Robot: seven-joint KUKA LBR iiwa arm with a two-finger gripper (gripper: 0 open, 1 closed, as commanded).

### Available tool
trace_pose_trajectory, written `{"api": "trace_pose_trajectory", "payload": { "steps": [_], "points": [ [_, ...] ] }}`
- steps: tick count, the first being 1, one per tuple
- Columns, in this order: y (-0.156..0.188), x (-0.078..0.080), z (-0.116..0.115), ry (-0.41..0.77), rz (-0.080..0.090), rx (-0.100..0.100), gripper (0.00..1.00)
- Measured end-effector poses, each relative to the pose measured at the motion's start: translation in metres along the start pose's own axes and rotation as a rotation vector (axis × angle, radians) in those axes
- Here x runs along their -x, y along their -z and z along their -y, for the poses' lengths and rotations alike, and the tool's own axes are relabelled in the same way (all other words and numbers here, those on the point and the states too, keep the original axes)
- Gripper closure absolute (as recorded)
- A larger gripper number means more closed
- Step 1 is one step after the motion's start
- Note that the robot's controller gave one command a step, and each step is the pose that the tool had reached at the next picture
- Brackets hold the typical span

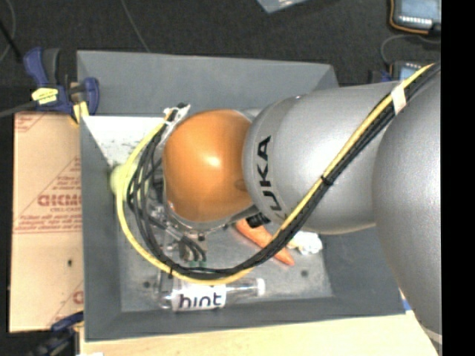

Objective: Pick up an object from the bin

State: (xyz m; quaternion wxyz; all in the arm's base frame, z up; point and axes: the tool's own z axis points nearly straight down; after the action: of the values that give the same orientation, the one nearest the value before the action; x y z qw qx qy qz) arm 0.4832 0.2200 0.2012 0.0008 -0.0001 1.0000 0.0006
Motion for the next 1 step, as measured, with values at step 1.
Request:
{"api": "trace_pose_trajectory", "payload": {
  "steps": [1],
  "points": [
    [-0.0277, 0.0018, 0.0324, -0.063, -0.002, 0.0, 0.0]
  ]
}}
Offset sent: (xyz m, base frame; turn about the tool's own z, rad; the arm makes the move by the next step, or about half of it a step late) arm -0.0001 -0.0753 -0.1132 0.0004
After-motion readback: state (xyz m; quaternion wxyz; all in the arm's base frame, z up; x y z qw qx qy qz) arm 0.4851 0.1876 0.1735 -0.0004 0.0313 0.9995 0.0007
